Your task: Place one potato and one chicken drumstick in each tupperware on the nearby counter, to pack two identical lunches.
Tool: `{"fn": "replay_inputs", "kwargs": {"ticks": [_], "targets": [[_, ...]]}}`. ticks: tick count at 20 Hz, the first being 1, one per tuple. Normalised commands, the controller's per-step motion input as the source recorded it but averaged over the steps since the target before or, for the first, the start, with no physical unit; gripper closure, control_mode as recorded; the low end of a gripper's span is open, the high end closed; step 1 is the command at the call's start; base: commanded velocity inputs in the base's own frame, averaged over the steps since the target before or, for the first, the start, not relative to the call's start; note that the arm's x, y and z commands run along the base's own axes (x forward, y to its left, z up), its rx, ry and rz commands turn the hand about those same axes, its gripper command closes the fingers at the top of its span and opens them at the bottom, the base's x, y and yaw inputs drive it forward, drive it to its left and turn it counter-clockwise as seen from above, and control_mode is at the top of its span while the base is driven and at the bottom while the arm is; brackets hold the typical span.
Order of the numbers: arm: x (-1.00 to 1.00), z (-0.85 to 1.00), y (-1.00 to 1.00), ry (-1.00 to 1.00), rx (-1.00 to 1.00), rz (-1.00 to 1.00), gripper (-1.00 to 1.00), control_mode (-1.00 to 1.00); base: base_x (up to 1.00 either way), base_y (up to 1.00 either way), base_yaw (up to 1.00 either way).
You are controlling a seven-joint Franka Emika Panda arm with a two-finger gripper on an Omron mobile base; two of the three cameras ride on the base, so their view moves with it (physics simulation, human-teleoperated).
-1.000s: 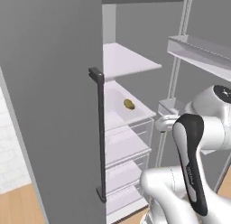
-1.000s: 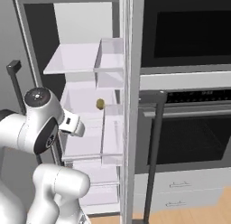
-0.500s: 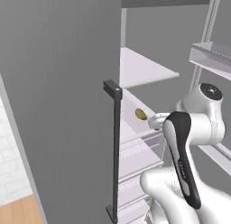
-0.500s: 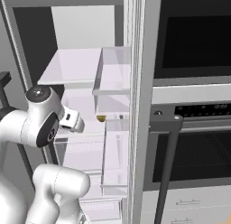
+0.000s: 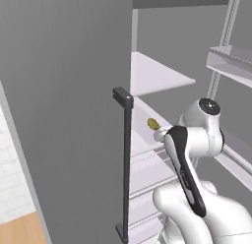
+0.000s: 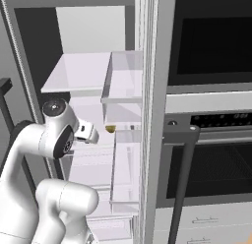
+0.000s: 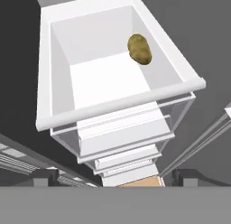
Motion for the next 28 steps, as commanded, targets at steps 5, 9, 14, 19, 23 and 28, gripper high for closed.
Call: {"fn": "replay_inputs", "kwargs": {"ticks": [5, 9, 14, 19, 23, 28], "targets": [[0.5, -0.4, -0.05, -0.05, -0.07, 0.0, -1.0, -1.0, 0.0, 0.0, 0.0], [0.28, -0.07, -0.23, 0.0, -0.01, 0.0, -1.0, -1.0, 0.0, 0.0, 0.0], [0.3, 0.0, -0.1, 0.0, 0.0, 0.0, -1.0, -1.0, 0.0, 0.0, 0.0], [0.33, 0.0, 0.0, 0.0, 0.0, 0.0, -1.0, -1.0, 0.0, 0.0, 0.0], [0.36, 0.0, 0.0, 0.01, 0.0, 0.0, -1.0, -1.0, 0.0, 0.0, 0.0], [0.35, -0.01, 0.0, 0.0, 0.0, 0.0, -1.0, -1.0, 0.0, 0.0, 0.0]]}}
